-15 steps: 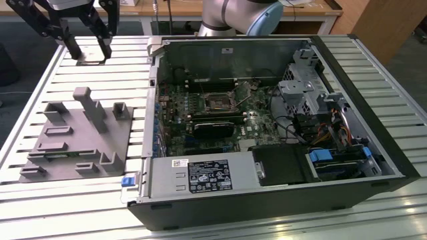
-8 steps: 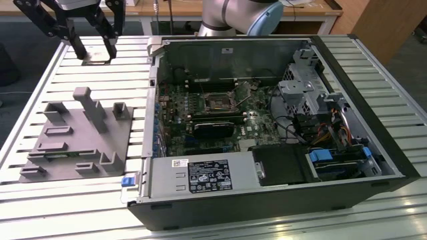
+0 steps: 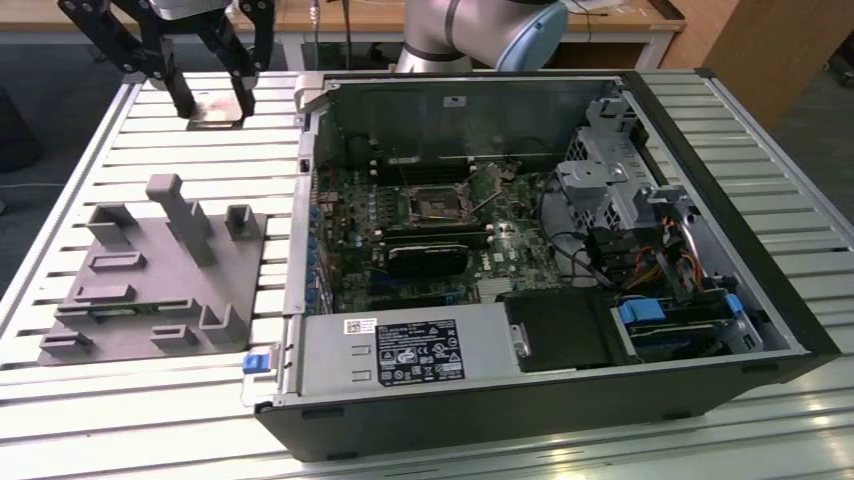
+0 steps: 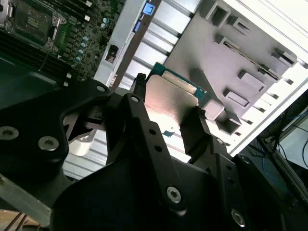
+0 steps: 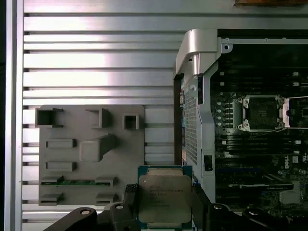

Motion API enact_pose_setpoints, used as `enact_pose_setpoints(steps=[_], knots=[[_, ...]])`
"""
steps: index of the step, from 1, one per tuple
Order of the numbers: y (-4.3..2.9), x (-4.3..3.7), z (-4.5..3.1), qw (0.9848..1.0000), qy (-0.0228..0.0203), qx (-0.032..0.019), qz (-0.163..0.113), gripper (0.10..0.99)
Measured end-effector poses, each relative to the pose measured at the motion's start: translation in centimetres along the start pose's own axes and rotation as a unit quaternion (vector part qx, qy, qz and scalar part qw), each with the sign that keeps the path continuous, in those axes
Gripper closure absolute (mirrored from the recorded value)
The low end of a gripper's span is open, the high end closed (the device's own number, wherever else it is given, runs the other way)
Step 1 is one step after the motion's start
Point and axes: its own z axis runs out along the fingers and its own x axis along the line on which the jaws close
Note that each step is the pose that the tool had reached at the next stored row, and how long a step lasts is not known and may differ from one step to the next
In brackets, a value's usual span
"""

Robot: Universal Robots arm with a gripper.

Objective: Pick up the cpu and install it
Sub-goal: 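Pick up the cpu and move it towards the insertion slot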

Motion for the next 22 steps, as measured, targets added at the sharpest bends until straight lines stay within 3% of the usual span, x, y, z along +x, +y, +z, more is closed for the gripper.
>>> enact_pose_setpoints(steps=[22], knots=[[0.17, -3.75, 0.06, 1.0000, 0.0000, 0.0000, 0.000, 0.549]])
